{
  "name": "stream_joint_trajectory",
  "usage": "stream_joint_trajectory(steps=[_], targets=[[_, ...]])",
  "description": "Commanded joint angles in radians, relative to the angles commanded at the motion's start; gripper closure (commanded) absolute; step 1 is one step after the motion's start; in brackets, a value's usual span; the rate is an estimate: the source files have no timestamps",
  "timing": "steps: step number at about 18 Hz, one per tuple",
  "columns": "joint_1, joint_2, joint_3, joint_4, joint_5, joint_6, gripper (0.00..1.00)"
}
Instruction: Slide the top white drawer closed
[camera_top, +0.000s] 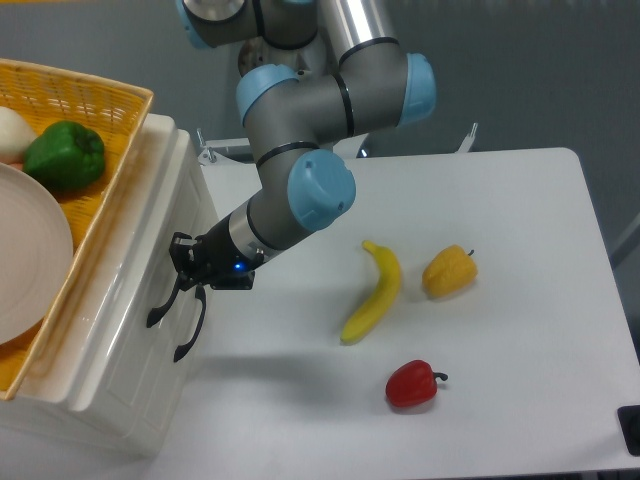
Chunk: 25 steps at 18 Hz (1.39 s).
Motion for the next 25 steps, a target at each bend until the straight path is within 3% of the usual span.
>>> stream_joint_trajectory(steps=[5,14,19,25], targets=[[0.055,0.000,0.008,0.003,0.037,0.006,0.96],[0.224,0.002,0.021,0.098,0.210,0.017,0.92],[0.359,-0.002,0.025,0.155,0.265,0.181,0.61],[0.488,-0.037,0.037,0.167,0.333,0.426,0.45]])
